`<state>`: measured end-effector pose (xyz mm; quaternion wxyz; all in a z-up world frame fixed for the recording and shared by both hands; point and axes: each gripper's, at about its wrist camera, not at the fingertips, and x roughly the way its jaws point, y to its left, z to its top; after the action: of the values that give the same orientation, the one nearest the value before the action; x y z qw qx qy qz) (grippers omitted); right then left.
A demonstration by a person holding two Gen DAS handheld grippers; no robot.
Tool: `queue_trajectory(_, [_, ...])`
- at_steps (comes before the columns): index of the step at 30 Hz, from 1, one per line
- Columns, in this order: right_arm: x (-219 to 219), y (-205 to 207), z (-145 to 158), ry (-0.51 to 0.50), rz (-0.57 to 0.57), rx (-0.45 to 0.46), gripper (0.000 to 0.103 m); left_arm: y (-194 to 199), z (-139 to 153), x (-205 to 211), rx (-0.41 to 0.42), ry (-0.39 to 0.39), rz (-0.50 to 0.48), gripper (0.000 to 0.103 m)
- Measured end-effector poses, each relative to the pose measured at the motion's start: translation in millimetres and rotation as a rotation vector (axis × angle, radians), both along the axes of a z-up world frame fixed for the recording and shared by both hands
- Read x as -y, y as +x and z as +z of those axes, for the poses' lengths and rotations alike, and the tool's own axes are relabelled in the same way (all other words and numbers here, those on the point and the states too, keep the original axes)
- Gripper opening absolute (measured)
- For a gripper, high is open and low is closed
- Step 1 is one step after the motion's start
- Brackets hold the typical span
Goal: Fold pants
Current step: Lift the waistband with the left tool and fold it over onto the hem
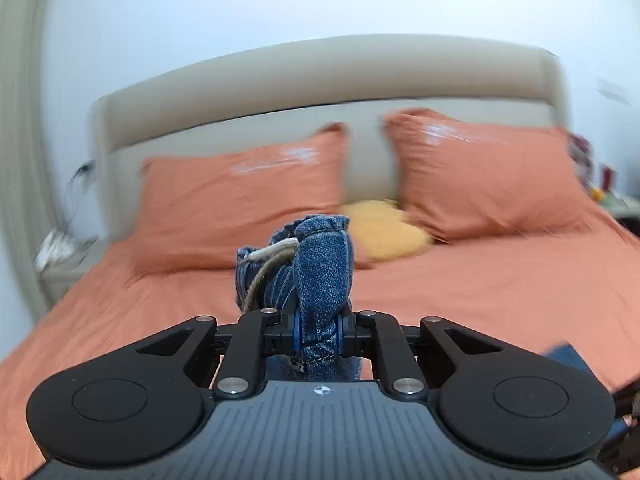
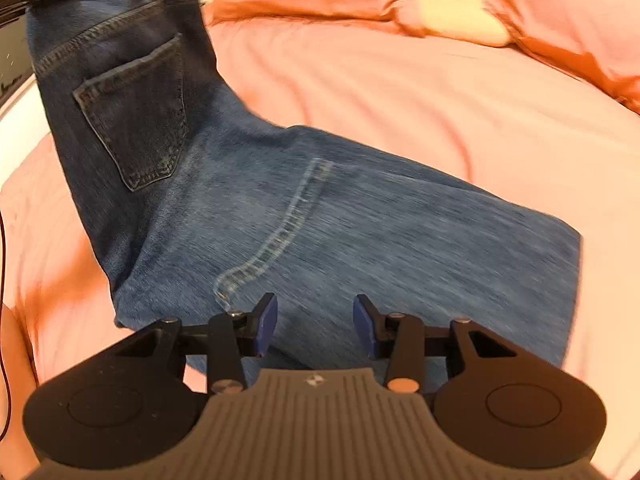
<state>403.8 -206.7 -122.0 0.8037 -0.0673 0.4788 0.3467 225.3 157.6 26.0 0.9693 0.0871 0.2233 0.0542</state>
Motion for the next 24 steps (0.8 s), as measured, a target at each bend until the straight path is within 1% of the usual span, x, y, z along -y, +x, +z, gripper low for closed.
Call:
queue_trajectory(3, [26.2, -9.6, 0.5, 0.020, -0.037, 0.000, 0.040, 5.3, -27.7, 52.6, -0.050, 0.045, -0.093, 0.017])
queue_trajectory(5, [40.2, -15.8, -3.8, 0.023, -0.060, -0.002, 0.040, 7.4, -53.7, 83.1, -0.108, 0.065, -0.153, 0.016])
queue_trajectory(7, [58.8, -21.7, -8.0, 0.024, -0.081, -0.016, 0.040, 6.7, -82.4, 110.6, -0.164, 0.104, -0.213, 0.016])
queue_trajectory(10, [85.7, -31.3, -15.9, 0.013, -0.105, -0.034, 0.039, -1.0, -130.0, 147.9, -0.298, 0.123, -0.303, 0.016])
queue_trajectory(12, [101.9, -35.6, -22.5, 0.002, -0.123, -0.051, 0.039, -5.2, -156.0, 159.7, -0.358, 0.153, -0.330, 0.017])
queue_trajectory(14, [117.1, -38.7, -28.1, -0.005, -0.144, -0.066, 0.040, -6.4, -171.1, 160.0, -0.416, 0.150, -0.350, 0.020])
queue_trajectory(15, [122.8, -40.2, -30.4, -0.006, -0.149, -0.071, 0.040, -7.4, -173.6, 158.8, -0.442, 0.142, -0.366, 0.021])
queue_trajectory(16, [127.5, -41.8, -31.8, -0.006, -0.153, -0.073, 0.040, -11.0, -174.4, 156.7, -0.458, 0.130, -0.390, 0.029])
queue_trajectory(17, [131.0, -43.0, -32.7, -0.005, -0.156, -0.075, 0.040, -13.0, -173.6, 152.6, -0.467, 0.108, -0.418, 0.040])
queue_trajectory(18, [133.1, -44.0, -32.2, -0.001, -0.160, -0.077, 0.040, -11.0, -172.3, 148.8, -0.475, 0.071, -0.446, 0.048])
queue_trajectory(19, [134.6, -44.9, -31.4, 0.005, -0.164, -0.079, 0.040, -8.6, -169.2, 141.9, -0.492, 0.016, -0.476, 0.061])
queue_trajectory(20, [135.6, -44.5, -30.1, 0.012, -0.165, -0.078, 0.040, -6.5, -167.0, 134.9, -0.514, -0.051, -0.496, 0.069])
queue_trajectory(22, [133.3, -44.7, -22.9, 0.022, -0.166, -0.067, 0.040, -1.8, -159.8, 117.4, -0.555, -0.187, -0.522, 0.071])
queue_trajectory(24, [128.2, -42.9, -17.3, 0.029, -0.166, -0.044, 0.040, 1.7, -149.2, 96.5, -0.585, -0.314, -0.549, 0.071])
